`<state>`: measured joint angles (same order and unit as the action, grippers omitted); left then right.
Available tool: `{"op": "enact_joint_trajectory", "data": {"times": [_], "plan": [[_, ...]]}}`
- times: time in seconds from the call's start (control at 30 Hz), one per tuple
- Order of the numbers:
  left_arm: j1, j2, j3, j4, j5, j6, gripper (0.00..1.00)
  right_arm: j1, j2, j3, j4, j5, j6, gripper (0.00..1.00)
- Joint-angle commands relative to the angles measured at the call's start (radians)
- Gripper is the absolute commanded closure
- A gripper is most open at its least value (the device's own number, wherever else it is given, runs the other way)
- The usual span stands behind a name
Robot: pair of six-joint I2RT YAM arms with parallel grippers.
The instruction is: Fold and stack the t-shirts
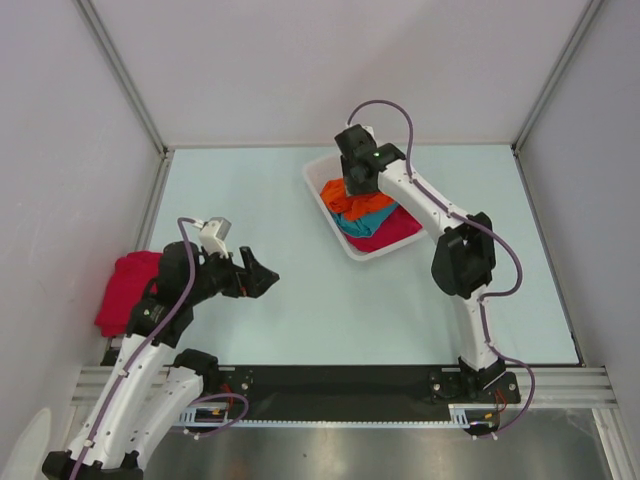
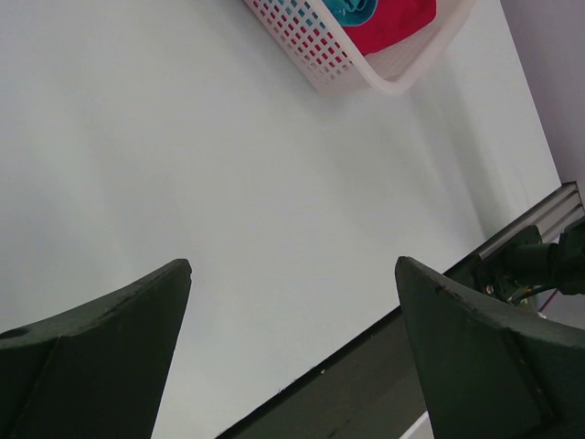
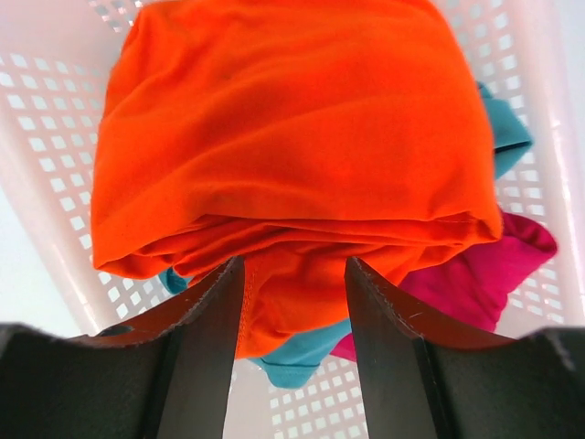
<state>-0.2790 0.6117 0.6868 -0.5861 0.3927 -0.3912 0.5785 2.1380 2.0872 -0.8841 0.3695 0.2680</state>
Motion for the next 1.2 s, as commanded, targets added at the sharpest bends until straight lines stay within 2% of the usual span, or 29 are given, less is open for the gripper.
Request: {"op": "enact_joint_trajectory", "data": {"times": [0.0, 0.5, 0.6, 0.63, 0.7, 0.73, 1.0, 1.17], "plan": [[0.004, 0.005, 0.048, 0.023, 0.002, 0.032, 0.00, 0.006, 0.031, -0.015, 0.014, -0.007, 0.000, 0.47], [0.004, 0.005, 0.049, 0.017, 0.000, 0.046, 0.01, 0.003, 0.079, -0.119, 0.079, -0.046, 0.011, 0.47], [0.004, 0.006, 0.049, 0.014, -0.002, 0.048, 0.00, 0.001, 0.077, -0.139, 0.099, -0.079, 0.002, 0.62], [0.004, 0.006, 0.049, 0.014, -0.003, 0.048, 0.00, 0.001, 0.074, -0.141, 0.102, -0.084, 0.000, 0.79], [0.006, 0.011, 0.049, 0.014, -0.002, 0.048, 0.00, 0.001, 0.073, -0.139, 0.103, -0.077, 0.000, 0.97], [0.006, 0.013, 0.049, 0.014, 0.000, 0.048, 0.00, 0.001, 0.066, -0.138, 0.102, -0.066, 0.003, 1.00], [0.004, 0.019, 0.033, 0.031, 0.001, 0.045, 0.01, 0.001, -0.058, -0.116, 0.100, 0.098, -0.007, 1.00], [0.004, 0.025, 0.022, 0.042, -0.011, 0.045, 0.00, 0.053, -0.108, 0.047, 0.057, 0.298, -0.095, 1.00]]}}
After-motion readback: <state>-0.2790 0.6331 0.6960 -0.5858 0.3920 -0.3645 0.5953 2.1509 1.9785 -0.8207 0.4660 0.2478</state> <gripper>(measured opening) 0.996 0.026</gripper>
